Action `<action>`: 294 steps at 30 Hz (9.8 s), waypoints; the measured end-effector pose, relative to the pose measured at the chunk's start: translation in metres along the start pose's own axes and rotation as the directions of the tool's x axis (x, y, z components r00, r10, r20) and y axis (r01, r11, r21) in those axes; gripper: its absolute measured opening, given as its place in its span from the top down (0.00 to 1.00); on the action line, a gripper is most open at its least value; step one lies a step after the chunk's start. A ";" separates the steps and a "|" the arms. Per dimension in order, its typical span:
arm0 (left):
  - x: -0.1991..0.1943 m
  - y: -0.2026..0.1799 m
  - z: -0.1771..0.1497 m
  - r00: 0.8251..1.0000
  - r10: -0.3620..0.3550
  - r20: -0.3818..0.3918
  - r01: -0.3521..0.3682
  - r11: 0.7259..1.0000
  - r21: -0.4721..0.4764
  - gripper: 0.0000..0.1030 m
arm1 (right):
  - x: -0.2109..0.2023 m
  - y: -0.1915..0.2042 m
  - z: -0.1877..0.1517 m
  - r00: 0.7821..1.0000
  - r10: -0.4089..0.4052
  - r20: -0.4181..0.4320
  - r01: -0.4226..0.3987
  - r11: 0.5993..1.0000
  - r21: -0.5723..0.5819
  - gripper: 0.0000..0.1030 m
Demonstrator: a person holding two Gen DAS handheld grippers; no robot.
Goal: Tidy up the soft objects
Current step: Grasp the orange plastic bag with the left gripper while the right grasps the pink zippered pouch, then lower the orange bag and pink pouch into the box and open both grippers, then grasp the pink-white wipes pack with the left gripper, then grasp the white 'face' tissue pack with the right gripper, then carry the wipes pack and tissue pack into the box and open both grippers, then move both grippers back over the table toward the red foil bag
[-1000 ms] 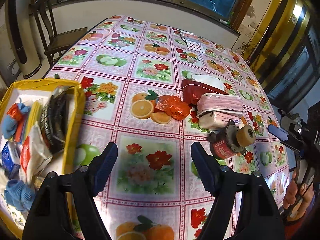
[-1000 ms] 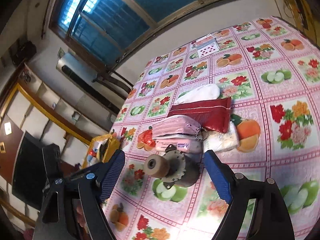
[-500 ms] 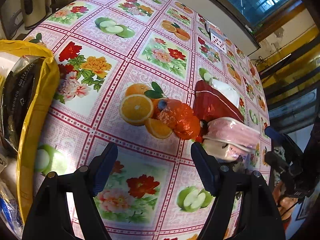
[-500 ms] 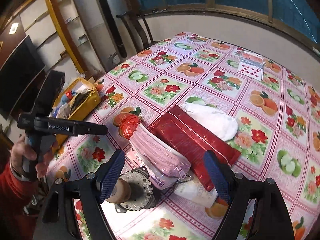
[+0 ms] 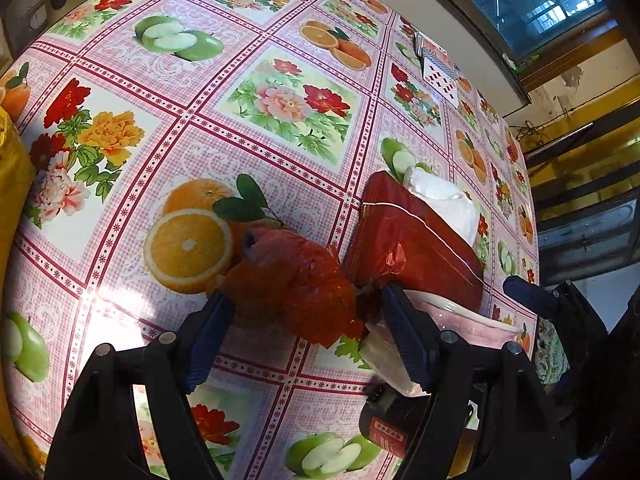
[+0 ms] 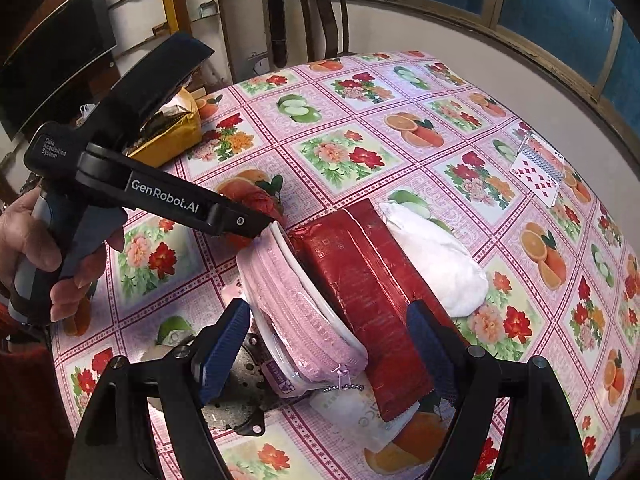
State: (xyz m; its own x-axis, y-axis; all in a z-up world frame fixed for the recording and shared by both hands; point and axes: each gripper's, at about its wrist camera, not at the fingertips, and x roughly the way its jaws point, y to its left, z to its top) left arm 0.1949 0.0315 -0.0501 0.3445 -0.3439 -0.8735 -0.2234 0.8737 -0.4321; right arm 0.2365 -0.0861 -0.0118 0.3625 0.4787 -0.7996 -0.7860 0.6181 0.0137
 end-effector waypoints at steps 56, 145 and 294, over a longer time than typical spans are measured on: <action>-0.184 0.237 -0.031 0.893 0.312 0.325 -0.280 0.949 -0.142 0.68 | 0.043 0.174 0.134 0.792 0.480 0.377 -0.606 0.687 0.400 0.65; -0.019 -0.082 -0.021 0.998 0.064 0.008 -0.061 0.902 0.428 0.28 | -0.061 -0.045 -0.133 0.963 0.027 0.268 -0.223 0.637 0.738 0.01; -0.192 0.155 -0.138 0.726 0.362 0.585 -0.368 0.923 -0.114 0.27 | -0.043 0.207 -0.004 0.927 -0.063 0.369 -0.115 0.890 0.442 0.03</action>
State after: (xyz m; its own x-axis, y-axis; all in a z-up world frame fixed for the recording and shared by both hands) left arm -0.0314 0.1852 0.0200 0.7025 0.2680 -0.6593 -0.4372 0.8935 -0.1026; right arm 0.0565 0.0185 0.0230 0.5707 0.6351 -0.5205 -0.5200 0.7701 0.3696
